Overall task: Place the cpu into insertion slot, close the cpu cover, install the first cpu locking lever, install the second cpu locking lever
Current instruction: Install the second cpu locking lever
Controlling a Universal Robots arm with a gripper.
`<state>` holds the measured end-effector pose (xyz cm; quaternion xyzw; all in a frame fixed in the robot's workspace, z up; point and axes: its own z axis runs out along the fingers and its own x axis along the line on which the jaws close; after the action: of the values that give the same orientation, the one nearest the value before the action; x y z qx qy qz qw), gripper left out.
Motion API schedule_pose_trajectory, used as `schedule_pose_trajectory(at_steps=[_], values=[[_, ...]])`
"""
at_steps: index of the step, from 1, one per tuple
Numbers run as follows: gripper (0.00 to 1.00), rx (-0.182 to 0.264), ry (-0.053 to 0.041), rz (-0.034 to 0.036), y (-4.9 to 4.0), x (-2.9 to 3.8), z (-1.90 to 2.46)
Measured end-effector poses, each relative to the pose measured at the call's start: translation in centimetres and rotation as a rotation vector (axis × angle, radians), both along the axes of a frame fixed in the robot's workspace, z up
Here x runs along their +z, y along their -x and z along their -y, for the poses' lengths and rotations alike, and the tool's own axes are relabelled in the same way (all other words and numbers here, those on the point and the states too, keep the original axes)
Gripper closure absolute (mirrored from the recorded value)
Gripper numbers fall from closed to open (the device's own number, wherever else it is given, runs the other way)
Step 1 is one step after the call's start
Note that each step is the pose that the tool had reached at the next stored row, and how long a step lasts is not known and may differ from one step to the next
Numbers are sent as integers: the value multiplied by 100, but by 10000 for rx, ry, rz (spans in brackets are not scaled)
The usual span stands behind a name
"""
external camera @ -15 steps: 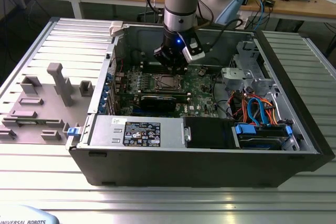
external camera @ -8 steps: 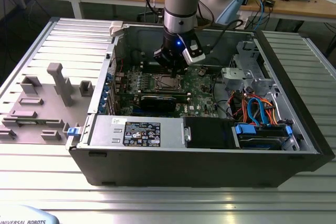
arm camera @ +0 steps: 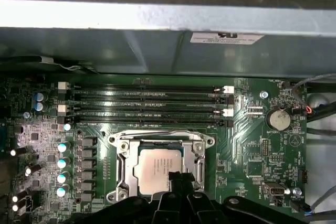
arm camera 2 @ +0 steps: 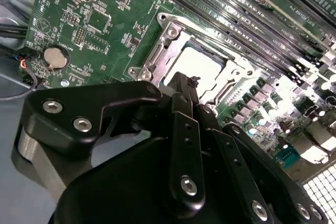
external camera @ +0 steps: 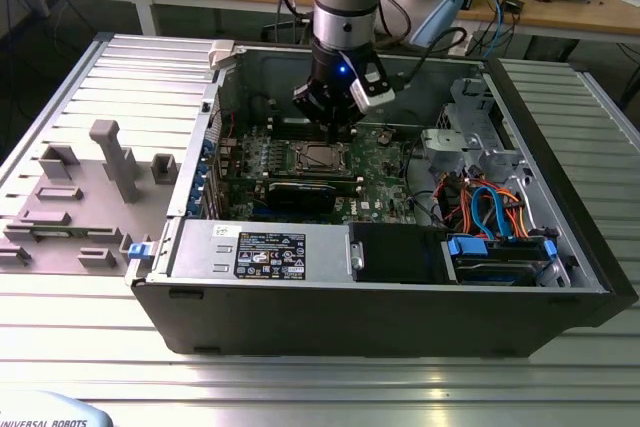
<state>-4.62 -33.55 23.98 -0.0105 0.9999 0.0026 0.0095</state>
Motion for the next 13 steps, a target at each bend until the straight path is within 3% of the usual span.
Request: schedule_pose_trajectory(at_steps=[1,3,13], values=[[89,-1,5,1,0,0,41],[89,-2,5,1,0,-1,241],[89,-1,5,0,0,-1,246]])
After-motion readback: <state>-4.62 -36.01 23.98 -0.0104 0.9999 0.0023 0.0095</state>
